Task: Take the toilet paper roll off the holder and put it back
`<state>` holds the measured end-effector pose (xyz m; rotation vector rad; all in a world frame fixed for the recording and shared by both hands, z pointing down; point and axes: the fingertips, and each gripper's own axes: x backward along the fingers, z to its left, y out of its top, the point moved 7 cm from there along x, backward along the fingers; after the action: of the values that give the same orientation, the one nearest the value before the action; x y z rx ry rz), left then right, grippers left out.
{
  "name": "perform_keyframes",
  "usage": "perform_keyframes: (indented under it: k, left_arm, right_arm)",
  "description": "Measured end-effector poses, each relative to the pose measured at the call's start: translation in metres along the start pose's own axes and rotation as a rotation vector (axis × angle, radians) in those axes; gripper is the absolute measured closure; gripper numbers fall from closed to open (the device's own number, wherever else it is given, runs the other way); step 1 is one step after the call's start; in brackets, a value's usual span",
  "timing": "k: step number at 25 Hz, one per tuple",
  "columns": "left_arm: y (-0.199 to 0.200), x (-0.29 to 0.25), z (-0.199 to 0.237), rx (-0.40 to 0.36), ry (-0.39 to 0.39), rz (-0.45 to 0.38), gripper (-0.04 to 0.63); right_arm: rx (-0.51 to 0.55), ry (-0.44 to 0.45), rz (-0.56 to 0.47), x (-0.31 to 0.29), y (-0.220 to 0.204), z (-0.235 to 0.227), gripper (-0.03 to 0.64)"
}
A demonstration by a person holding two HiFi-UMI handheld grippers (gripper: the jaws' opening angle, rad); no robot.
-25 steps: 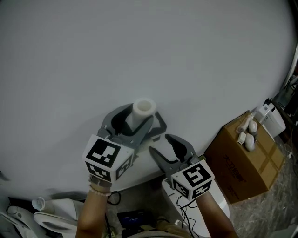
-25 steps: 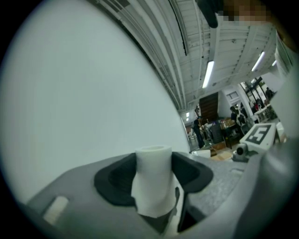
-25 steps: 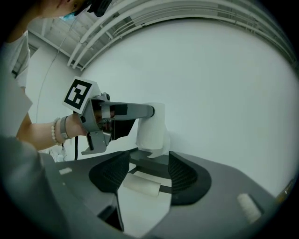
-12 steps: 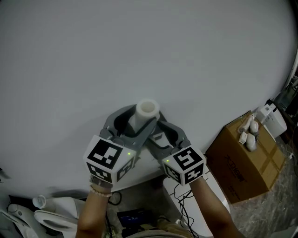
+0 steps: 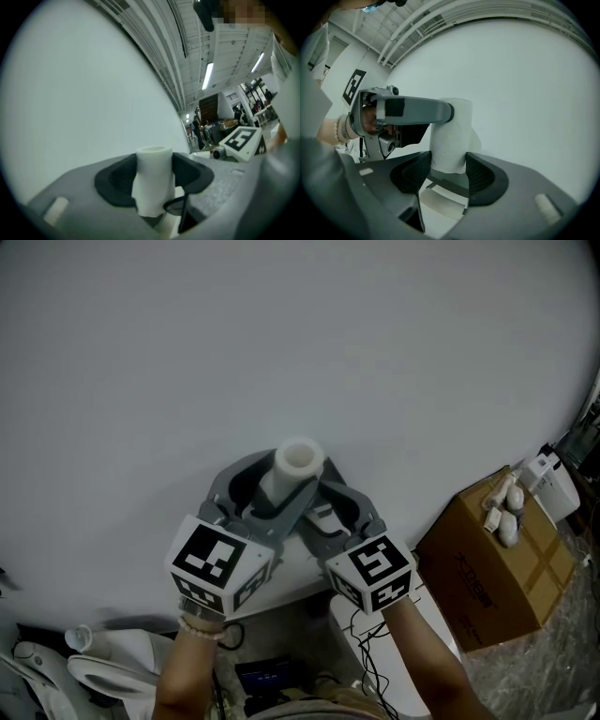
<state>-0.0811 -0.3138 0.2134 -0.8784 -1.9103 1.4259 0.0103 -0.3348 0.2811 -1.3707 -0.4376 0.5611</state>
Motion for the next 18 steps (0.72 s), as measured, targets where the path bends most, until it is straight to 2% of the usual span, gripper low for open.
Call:
perform_keyframes:
  k: [6, 18]
  left_arm:
    - [0.006, 0.022, 0.006, 0.004, 0.051, -0.01, 0.36]
    - [0.009, 0.087, 0.029, -0.025, 0.229, 0.029, 0.361]
  right_arm:
    - [0.012, 0.051, -0.023, -0.007, 0.009, 0.018, 0.38]
    - [0.011, 0.233, -0.058, -0.044, 0.024, 0.073, 0.38]
